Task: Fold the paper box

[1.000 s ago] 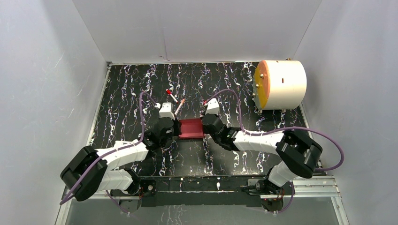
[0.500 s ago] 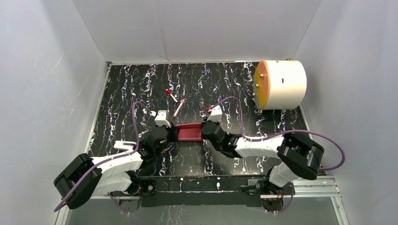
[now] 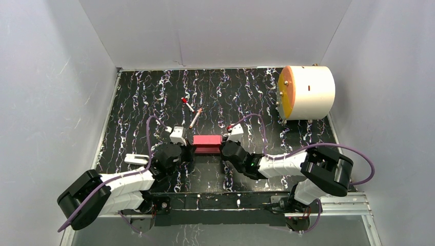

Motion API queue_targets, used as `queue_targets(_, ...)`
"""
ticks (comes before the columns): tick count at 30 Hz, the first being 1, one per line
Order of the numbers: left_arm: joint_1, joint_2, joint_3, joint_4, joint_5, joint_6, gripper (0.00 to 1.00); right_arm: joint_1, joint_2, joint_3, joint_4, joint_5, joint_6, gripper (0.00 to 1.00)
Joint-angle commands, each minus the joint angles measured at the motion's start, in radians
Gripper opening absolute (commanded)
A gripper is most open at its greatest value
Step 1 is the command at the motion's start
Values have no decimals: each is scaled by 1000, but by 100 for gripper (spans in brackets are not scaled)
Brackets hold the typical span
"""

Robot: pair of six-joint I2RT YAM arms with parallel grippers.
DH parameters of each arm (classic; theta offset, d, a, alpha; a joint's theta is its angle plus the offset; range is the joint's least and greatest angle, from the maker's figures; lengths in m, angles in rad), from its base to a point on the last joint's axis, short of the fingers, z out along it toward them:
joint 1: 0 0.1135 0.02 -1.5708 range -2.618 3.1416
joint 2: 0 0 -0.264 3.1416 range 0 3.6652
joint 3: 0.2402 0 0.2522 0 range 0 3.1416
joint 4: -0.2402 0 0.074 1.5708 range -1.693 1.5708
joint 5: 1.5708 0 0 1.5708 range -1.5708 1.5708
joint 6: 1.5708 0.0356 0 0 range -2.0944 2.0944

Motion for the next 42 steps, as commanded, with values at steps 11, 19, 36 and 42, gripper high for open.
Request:
queue_targets(11,3,-14,-41,4,-54,94,6,-4,-228,-62,-109,-66,-86,56)
queue_targets(19,4,-38,-46,20,-27,94,8,-6,-381,-19,-229,-67,-141,73)
queue_targets(36,3,-288,-20,-223,44,-33,38,-25,-150,328,-364,-110,-313,71)
queue_targets(42,3,-419,2,-416,40,-103,43,-29,-45,368,-362,-209,-351,62)
